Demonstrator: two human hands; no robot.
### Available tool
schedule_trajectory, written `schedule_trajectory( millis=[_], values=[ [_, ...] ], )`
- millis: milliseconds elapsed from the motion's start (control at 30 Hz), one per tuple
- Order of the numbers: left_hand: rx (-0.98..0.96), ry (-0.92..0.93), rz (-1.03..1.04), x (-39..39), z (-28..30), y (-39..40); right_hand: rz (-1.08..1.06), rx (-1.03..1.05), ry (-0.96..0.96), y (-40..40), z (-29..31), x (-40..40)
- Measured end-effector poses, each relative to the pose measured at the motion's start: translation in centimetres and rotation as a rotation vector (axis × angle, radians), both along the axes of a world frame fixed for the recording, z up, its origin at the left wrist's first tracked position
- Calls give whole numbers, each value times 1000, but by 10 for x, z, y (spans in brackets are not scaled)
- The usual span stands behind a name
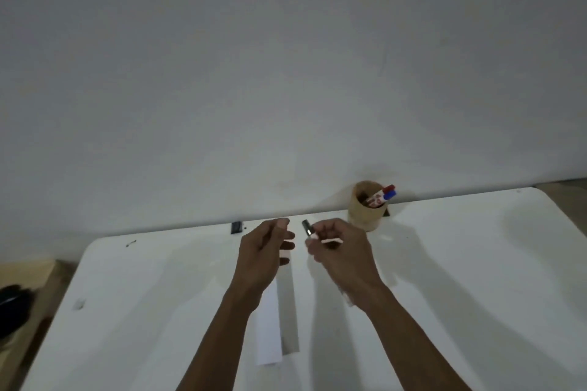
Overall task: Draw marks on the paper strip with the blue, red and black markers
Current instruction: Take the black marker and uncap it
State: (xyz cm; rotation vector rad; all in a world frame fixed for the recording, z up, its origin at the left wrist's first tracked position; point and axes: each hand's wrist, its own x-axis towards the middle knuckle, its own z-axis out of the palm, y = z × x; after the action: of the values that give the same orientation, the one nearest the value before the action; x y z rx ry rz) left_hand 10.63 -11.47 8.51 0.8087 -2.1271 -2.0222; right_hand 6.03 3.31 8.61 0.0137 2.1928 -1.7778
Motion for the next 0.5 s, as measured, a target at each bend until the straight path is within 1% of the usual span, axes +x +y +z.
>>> schedule_trajectory(
  millis=[67, 133, 233, 300, 433, 500],
  values=[
    [1, -17, -26, 24, -1, -16, 84, 50, 9, -15, -5, 21],
    [-14, -37, -54, 44, -4, -31, 128, 72, 9, -30, -8, 37],
    [15, -42, -48, 69, -10, -48, 188, 103, 34, -49, -8, 55],
    [87, -38, -11, 82, -13, -58, 230, 149, 64, -58, -7, 65],
    [318, -19, 109, 101, -18, -76, 310, 263, 81, -64, -10, 85],
    [399, -11, 141, 106, -20, -83, 322, 274, 79, -63, -14, 92]
  ],
)
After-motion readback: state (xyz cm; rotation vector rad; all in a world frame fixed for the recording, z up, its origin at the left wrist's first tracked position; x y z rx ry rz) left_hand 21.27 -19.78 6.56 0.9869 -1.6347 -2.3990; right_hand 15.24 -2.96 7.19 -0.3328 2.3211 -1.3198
